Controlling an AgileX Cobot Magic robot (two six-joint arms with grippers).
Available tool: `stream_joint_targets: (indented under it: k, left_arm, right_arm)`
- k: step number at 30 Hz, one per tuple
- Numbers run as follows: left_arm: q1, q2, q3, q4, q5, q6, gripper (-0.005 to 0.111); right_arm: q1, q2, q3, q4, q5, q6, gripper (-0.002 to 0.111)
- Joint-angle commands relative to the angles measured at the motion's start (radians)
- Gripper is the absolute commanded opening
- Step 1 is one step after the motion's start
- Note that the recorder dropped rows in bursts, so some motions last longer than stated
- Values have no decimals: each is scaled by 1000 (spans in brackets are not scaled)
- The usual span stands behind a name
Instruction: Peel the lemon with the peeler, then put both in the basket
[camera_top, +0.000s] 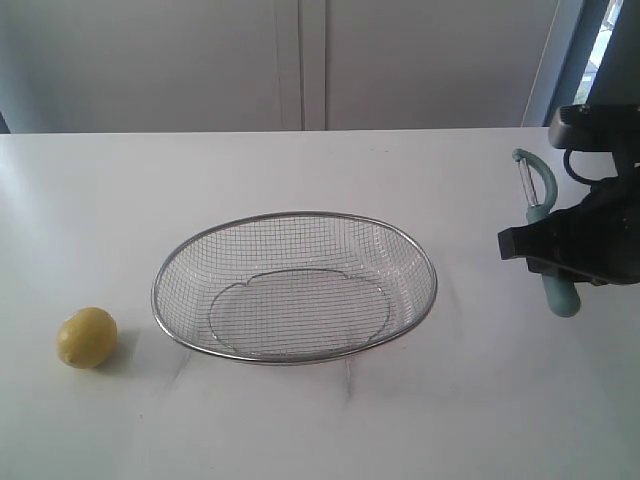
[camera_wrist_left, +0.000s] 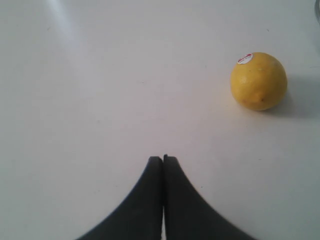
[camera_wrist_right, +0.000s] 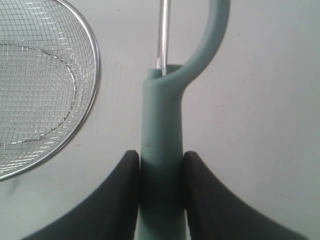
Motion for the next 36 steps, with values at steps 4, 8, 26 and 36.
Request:
stream_joint_targets:
  k: [4,8,26,36]
  left_arm:
    - [2,-3,9,-5,4,-1,0]
    - [2,-3,9,-5,4,-1,0]
    - [2,-3,9,-5,4,-1,0]
    - [2,-3,9,-2,-97,-1,0]
  right_arm:
    - [1,-9,4,1,-11,-7,0]
    - [1,-9,4,1,-11,-7,0]
    - [1,-9,4,1,-18,-7,0]
    - [1,-9,4,1,-18,-7,0]
